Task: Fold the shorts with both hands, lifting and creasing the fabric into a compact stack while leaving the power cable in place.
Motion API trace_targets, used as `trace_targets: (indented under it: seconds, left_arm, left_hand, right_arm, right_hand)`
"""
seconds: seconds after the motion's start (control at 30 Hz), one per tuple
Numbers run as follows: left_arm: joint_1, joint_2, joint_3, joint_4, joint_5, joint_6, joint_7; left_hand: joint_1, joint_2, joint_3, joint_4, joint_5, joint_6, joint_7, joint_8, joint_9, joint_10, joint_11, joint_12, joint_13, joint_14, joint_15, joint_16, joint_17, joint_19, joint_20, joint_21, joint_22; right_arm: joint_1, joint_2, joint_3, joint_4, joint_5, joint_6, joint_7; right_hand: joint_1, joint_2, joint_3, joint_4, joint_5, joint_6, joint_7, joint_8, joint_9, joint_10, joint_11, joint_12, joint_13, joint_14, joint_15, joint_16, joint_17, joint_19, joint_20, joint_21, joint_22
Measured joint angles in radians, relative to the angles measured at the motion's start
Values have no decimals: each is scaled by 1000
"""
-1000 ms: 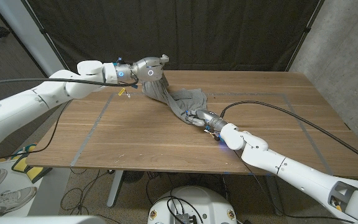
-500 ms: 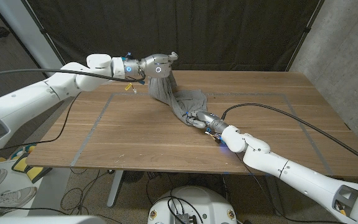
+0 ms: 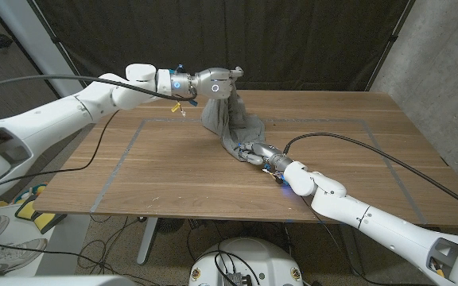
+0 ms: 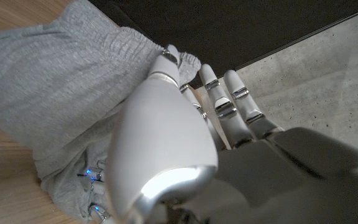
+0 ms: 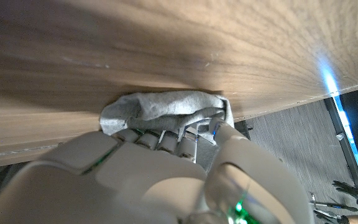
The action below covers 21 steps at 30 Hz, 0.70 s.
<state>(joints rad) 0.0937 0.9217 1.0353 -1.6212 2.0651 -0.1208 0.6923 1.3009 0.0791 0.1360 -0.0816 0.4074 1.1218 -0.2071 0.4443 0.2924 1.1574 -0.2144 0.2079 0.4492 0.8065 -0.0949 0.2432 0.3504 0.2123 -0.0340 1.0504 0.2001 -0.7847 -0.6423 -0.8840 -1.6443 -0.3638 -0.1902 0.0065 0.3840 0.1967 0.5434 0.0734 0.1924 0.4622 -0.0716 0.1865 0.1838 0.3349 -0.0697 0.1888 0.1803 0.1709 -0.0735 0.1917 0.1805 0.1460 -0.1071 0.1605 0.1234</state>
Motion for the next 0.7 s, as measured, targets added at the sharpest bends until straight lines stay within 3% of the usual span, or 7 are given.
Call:
trace_targets:
  seconds: [0.23,0.6,0.63,0.7]
  left_arm:
    - [-15,-17,27,5,-30,-11,37]
    - [-30,-44,57,23,-63,-25,65]
    - [-43,-74,84,50,-64,-26,66]
    - [-46,-82,92,61,-70,-26,73]
  left_hand:
    - [3,3,-4,4,0,-5,5,0,-1,0,0,-3,-1,8,0,0,0,0,0,0,0]
    - [9,9,-20,5,-5,-10,0,8,-5,0,0,-4,1,18,-3,0,0,0,0,4,0]
    - [9,9,-20,5,-5,-10,0,8,-5,0,0,-4,1,18,-3,0,0,0,0,4,0]
    - [9,9,-20,5,-5,-10,0,8,-5,0,0,-4,0,18,-3,-3,0,0,0,4,0]
  right_arm:
    - [13,10,-5,17,-3,0,0]
    - [23,15,-7,35,-4,9,0]
    - [23,15,-7,35,-4,14,0]
    - [23,15,-7,35,-3,14,0]
  right_hand:
    - [30,6,21,-21,-3,-4,-4,0,0,-3,3,0,0,0,0,0,0,-4,4,0,0]
    - [51,-4,34,-50,-8,-5,-6,-2,0,-6,6,0,0,0,0,-1,-7,-4,4,0,0]
    - [57,2,34,-50,-8,-5,-6,-3,0,-9,9,0,0,0,0,-1,-7,-4,4,0,0]
    - [62,-2,38,-54,-8,-6,-6,-3,0,-9,9,-1,0,0,0,-1,-7,-4,4,0,0]
